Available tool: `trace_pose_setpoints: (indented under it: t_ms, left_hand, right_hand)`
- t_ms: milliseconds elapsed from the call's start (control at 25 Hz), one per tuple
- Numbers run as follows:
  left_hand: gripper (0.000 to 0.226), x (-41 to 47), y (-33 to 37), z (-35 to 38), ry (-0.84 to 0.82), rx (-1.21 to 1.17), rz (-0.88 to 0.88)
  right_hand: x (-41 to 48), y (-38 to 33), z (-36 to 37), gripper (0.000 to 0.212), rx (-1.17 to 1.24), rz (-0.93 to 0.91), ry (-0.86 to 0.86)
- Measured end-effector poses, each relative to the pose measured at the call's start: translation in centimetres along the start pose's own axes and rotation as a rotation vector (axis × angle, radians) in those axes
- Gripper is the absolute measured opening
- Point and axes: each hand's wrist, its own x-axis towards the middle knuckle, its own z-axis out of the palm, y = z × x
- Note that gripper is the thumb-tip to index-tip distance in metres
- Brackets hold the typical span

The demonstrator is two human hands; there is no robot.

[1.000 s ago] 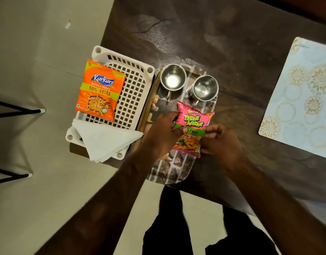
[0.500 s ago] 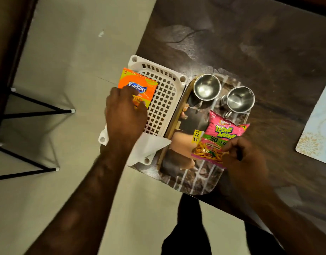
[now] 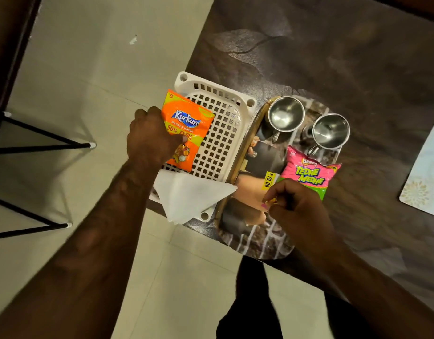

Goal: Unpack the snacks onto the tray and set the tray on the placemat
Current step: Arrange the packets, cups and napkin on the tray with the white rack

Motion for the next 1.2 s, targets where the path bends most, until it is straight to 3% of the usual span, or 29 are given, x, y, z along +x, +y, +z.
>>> trace_pose_setpoints:
  t_ms: [120, 240, 440, 640, 960, 1200]
  left_hand:
    - [0.071, -0.7, -0.5, -0.3, 0.024, -0.066, 0.028]
    - [0.064, -1.5, 0.0, -0.9, 0.000, -0.274, 0.002]
    - [0.055, -4.6, 2.5, -1.6, -0.218, -0.579, 0.047]
    - [0.045, -7.8, 5.5, 1.6, -0.461, -0.525, 0.063]
    - [0.055, -8.7, 8.1, 5.1, -0.271, -0.432, 0.152]
    - [0.067, -9.3, 8.9, 6.0, -0.085, -0.053, 0.267]
  right_hand:
    - [-0.1, 0.3, -0.3, 0.032, 0.029, -0.013, 0.008]
    - [-0.1, 0.5, -0.6, 0.037, 0.038, -0.022, -0.009]
    - [-0.3, 1.0, -1.0, 0.034, 0.043, -0.019, 0.002]
    - [-1.2, 1.3, -1.7, 0.024, 0.094, 0.013, 0.000]
    - [-1.4, 2.7, -2.3, 0.040, 0.058, 0.015, 0.017]
    - [-1.6, 2.9, -2.4, 0.046, 0.035, 0.009, 0.005]
